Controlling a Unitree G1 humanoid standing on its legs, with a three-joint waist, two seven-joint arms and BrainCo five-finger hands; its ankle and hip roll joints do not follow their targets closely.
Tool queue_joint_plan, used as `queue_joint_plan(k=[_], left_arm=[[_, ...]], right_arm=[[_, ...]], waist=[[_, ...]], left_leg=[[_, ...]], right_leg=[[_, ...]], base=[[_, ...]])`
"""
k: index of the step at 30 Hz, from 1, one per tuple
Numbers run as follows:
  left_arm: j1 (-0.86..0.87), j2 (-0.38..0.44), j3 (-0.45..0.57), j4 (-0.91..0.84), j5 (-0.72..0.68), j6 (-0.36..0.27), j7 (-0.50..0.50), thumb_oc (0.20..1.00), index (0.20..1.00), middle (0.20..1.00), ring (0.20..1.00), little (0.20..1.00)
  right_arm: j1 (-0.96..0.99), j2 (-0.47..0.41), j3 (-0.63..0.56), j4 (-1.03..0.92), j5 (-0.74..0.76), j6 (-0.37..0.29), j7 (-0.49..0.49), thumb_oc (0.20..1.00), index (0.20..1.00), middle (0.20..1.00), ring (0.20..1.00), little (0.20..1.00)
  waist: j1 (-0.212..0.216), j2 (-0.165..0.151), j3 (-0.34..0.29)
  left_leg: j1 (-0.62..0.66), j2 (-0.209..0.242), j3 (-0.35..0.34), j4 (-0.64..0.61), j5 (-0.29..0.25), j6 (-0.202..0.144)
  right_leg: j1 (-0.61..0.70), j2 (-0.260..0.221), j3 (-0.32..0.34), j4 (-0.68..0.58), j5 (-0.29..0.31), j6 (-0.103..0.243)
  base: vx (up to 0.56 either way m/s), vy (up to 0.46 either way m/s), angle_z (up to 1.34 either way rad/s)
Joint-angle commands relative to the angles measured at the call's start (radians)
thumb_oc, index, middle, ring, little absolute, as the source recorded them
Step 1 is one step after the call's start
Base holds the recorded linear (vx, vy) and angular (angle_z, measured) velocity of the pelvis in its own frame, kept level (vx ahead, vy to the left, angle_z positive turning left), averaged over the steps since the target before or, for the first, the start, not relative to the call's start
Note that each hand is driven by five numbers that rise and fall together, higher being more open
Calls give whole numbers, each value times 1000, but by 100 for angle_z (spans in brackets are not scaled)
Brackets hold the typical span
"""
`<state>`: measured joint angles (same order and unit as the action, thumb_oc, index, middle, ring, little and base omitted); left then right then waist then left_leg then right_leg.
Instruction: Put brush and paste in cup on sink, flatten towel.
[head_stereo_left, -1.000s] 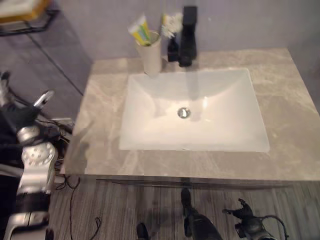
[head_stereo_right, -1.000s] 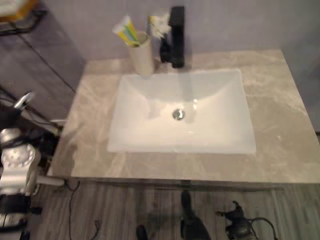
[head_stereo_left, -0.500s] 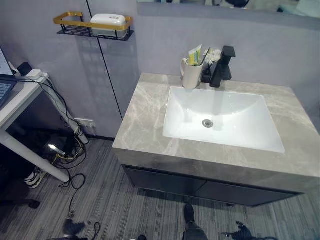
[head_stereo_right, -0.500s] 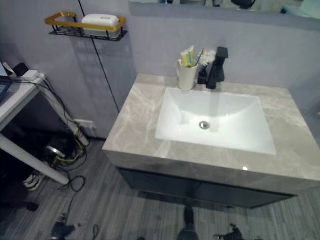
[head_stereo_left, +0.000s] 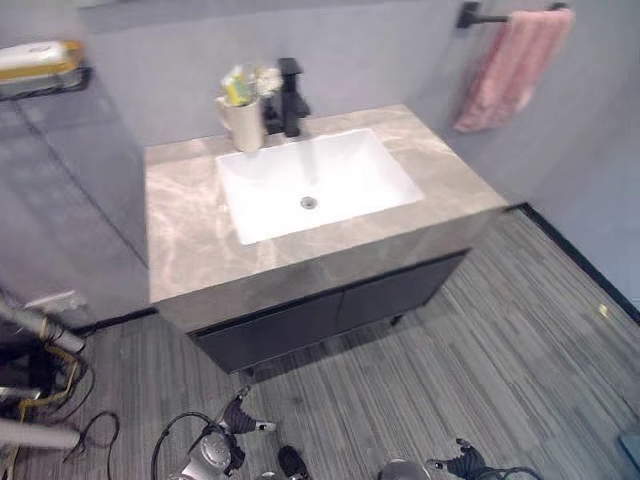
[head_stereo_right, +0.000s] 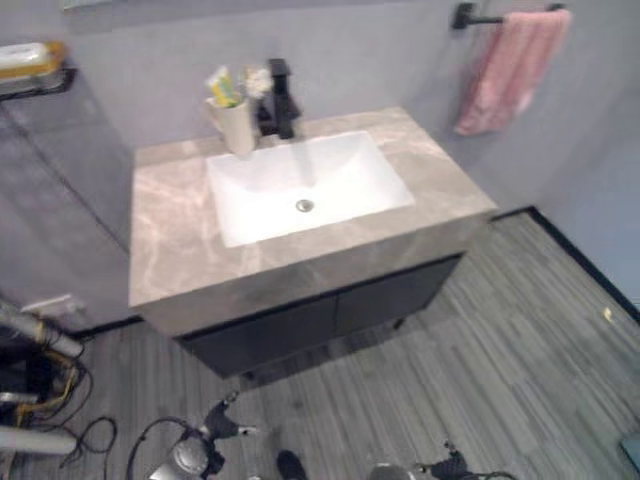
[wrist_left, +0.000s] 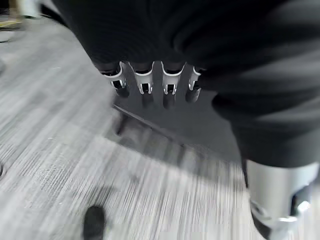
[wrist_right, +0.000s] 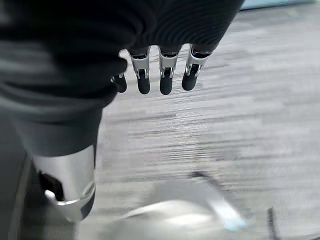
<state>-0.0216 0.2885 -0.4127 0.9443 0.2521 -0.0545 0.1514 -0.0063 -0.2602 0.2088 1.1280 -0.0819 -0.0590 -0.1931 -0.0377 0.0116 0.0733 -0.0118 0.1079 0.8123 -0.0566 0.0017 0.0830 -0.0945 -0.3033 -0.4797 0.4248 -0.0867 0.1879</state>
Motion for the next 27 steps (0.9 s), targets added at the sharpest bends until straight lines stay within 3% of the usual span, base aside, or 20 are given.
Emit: queue_joint_plan(k=[1, 4, 6, 8, 9, 10, 11, 12, 13, 15, 18, 22, 26, 27], left_arm=[[-56, -8, 59, 29, 26, -6, 41, 1000, 1000, 1000, 1000, 1000], [-50, -5, 116, -118, -65, -16, 30, 1000, 1000, 1000, 1000, 1000], [-36, 20, 123, -263, -112, -41, -10, 1000, 1000, 1000, 1000, 1000], [-29, 37, 137, -330, -153, -39, -30, 1000, 1000, 1000, 1000, 1000], [-33, 42, 139, -350, -171, -44, -37, 1000, 1000, 1000, 1000, 1000], [-35, 43, 153, -372, -219, -54, -40, 1000, 1000, 1000, 1000, 1000], [-37, 44, 156, -373, -229, -54, -38, 1000, 1000, 1000, 1000, 1000], [-22, 46, 172, -377, -259, -59, -31, 1000, 1000, 1000, 1000, 1000], [-10, 47, 183, -371, -279, -63, -34, 1000, 1000, 1000, 1000, 1000], [-10, 50, 183, -363, -278, -67, -40, 1000, 1000, 1000, 1000, 1000], [-1, 45, 212, -360, -296, -71, 6, 1000, 1000, 1000, 1000, 1000], [2, 33, 224, -350, -324, -80, 21, 1000, 1000, 1000, 1000, 1000], [-8, 48, 218, -369, -337, -75, 17, 1000, 1000, 1000, 1000, 1000], [-5, 57, 224, -384, -337, -73, 19, 1000, 1000, 1000, 1000, 1000]], right_arm=[[7, -44, 48, -40, -17, -12, -28, 1000, 1000, 1000, 1000, 1000], [48, -83, 49, -148, -55, -7, -28, 1000, 1000, 1000, 1000, 1000], [85, -108, 21, -181, -53, -9, -30, 1000, 1000, 1000, 1000, 1000], [100, -129, 7, -187, -58, -9, -26, 1000, 1000, 1000, 1000, 1000], [105, -145, 4, -218, -69, -12, -21, 1000, 1000, 1000, 1000, 1000], [97, -163, 12, -237, -77, -20, -9, 1000, 1000, 1000, 1000, 1000], [79, -169, 19, -220, -78, -24, -6, 1000, 1000, 1000, 1000, 1000], [42, -182, 51, -231, -92, -30, 6, 1000, 1000, 1000, 1000, 1000], [26, -188, 70, -239, -91, -34, 18, 1000, 1000, 1000, 1000, 1000], [18, -196, 79, -242, -96, -38, 24, 1000, 1000, 1000, 1000, 1000], [10, -216, 84, -282, -116, -42, 15, 1000, 1000, 1000, 1000, 1000], [10, -208, 86, -304, -121, -48, 5, 1000, 1000, 1000, 1000, 1000], [14, -187, 61, -313, -75, -50, 6, 1000, 1000, 1000, 1000, 1000], [17, -172, 42, -322, -27, -57, 15, 1000, 1000, 1000, 1000, 1000]], waist=[[-22, -20, 9], [-28, -14, 19], [-42, -9, 23], [-33, -4, 29], [-21, -6, 39], [-3, -15, 56], [9, -19, 68], [45, -19, 88], [65, -22, 98], [68, -25, 100], [98, -29, 114], [97, -26, 109], [92, -14, 105], [90, -13, 110]], left_leg=[[54, -56, -55, -17, -5, -60], [49, -19, -26, 19, 10, -83], [26, 8, -19, 38, 31, -106], [3, 32, -60, 57, 68, -139], [-22, 35, -126, 74, 78, -156], [-67, 27, -288, 134, 68, -172], [-92, 18, -358, 168, 74, -161], [-127, -38, -576, 225, 53, -147], [-145, -55, -659, 244, 44, -136], [-159, -56, -669, 244, 40, -128], [-228, -101, -702, 261, 40, -125], [-177, -100, -660, 219, 13, -107], [-109, -117, -629, 152, -7, -77], [-93, -121, -617, 143, -17, -61]], right_leg=[[32, 8, -47, -152, 188, 11], [16, 38, -12, -227, 155, -8], [37, 93, 37, -308, 124, -19], [50, 135, 101, -361, 118, -36], [54, 151, 123, -380, 114, -42], [65, 175, 175, -412, 108, -54], [56, 182, 195, -417, 122, -66], [40, 202, 280, -412, 125, -78], [35, 215, 329, -404, 119, -85], [35, 220, 354, -406, 118, -88], [46, 230, 389, -414, 121, -92], [58, 236, 417, -401, 98, -89], [29, 232, 416, -261, 63, -67], [-17, 229, 414, -161, 80, -44]], base=[[-64, -212, -135], [-50, -265, -174], [-45, -210, -146], [7, -175, -42], [29, -276, -96], [-31, -293, -112], [4, -292, -124], [13, -175, -121], [63, -102, -162], [70, -38, -211], [109, -23, -54], [155, 81, -39], [158, 169, -36], [116, 120, -48]])
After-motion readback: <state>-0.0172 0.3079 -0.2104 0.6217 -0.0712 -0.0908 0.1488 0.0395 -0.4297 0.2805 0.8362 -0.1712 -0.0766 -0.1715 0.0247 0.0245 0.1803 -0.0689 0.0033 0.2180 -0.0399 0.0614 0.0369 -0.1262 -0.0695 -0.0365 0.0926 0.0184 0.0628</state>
